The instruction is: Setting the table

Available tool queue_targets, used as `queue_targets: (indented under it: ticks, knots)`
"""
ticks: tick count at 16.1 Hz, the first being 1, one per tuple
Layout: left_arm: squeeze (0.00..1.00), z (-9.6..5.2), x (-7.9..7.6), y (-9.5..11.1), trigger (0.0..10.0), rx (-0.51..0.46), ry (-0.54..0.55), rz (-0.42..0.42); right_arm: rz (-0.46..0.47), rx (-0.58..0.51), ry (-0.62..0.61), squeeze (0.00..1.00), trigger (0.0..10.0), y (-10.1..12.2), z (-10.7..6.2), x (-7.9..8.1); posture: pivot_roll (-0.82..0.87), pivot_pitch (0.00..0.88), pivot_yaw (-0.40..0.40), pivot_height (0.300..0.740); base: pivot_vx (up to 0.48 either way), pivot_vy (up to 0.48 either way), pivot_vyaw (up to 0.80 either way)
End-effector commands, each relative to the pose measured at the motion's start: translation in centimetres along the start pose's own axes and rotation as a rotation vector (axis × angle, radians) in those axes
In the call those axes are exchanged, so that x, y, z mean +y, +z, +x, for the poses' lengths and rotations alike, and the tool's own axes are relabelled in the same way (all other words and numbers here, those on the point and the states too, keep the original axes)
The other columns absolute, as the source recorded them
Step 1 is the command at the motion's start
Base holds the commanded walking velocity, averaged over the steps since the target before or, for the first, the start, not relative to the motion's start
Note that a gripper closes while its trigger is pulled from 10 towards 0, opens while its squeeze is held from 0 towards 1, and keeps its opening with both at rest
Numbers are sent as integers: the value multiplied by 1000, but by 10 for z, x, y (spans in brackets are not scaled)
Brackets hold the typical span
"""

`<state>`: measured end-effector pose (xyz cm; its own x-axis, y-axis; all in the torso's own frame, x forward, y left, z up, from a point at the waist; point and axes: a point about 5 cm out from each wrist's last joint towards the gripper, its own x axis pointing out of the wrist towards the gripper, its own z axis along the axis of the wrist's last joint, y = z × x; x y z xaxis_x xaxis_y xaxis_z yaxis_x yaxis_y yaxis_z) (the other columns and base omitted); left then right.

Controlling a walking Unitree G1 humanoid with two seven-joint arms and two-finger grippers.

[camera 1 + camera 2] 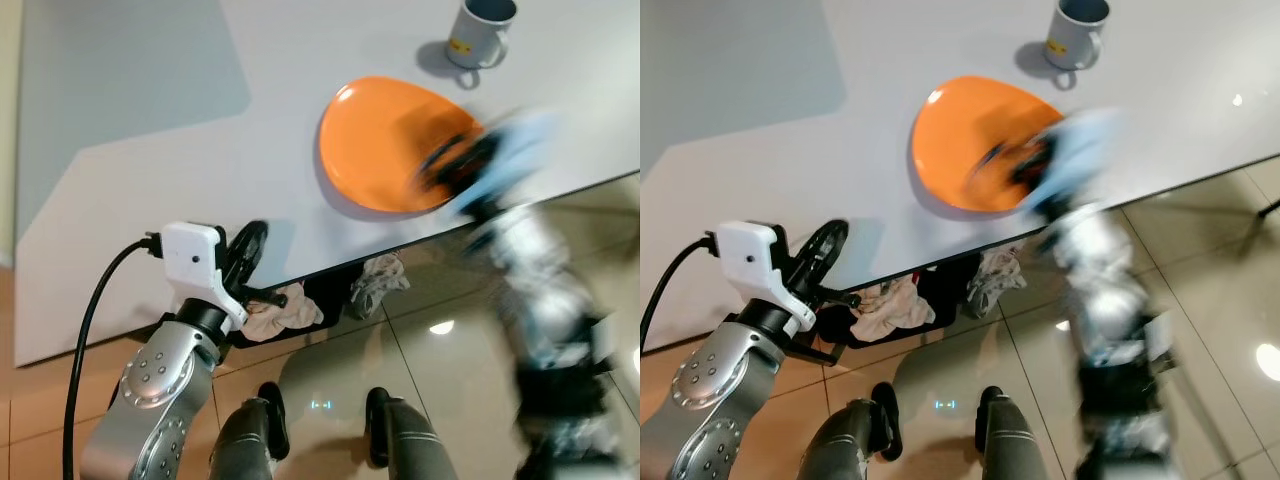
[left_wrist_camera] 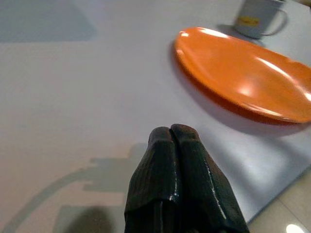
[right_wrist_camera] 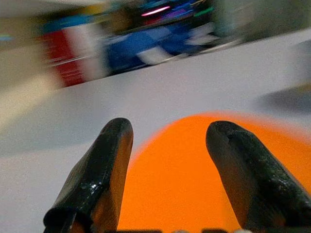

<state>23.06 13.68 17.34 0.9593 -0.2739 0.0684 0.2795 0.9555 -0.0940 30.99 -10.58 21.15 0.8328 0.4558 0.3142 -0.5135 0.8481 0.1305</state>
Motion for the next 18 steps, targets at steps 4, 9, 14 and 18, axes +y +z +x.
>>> queue_targets:
  ticks: [4, 9, 14, 18]
  knots:
    - [0, -2, 5, 11, 10000, -52, -15, 0, 1, 39, 167, 0, 10000, -13, -1, 25, -17, 180, -13, 740, 0, 476, 0]
    - [0, -3, -11, 10, 10000, -24, -211, 2, -65, 46, 198, 0, 10000, -18, 5, 24, -13, 161, -1, 740, 0, 476, 0]
    - [0, -7, -14, 11, 10000, -13, -333, -29, -59, 25, 233, 0, 10000, -18, 7, 26, -17, 146, 10, 740, 0, 476, 0]
    - [0, -9, 1, 11, 10000, -11, -284, -29, -35, 34, 290, 0, 10000, -20, 2, 28, -20, 152, 13, 740, 0, 476, 0]
